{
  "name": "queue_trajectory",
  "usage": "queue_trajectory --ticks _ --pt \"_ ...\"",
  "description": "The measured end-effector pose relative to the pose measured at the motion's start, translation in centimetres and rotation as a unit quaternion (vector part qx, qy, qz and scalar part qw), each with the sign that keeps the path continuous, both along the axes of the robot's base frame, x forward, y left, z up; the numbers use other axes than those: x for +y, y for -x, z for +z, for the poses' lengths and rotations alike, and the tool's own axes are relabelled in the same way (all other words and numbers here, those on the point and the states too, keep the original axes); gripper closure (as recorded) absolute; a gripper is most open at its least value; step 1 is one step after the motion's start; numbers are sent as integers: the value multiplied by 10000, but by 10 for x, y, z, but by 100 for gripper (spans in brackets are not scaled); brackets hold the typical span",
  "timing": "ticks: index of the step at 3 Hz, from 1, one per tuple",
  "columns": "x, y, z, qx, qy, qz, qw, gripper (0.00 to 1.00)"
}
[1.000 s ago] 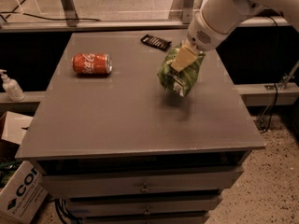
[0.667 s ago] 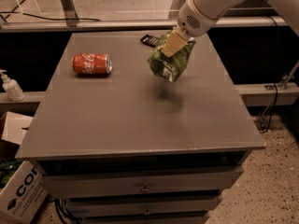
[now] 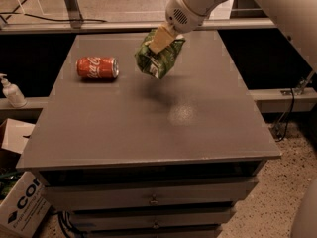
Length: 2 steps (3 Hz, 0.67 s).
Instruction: Move green jalapeno chip bag near coke can
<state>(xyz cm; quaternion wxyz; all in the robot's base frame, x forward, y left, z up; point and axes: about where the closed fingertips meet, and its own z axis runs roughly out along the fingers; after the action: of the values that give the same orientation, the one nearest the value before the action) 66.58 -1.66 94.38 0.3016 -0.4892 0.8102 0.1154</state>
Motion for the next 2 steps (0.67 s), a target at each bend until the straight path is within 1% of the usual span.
queue_trajectory --ticks 1,2 --pt "35 5 -2 40 -177 247 9995 100" --pt "70 15 -7 61 -308 548 9980 100"
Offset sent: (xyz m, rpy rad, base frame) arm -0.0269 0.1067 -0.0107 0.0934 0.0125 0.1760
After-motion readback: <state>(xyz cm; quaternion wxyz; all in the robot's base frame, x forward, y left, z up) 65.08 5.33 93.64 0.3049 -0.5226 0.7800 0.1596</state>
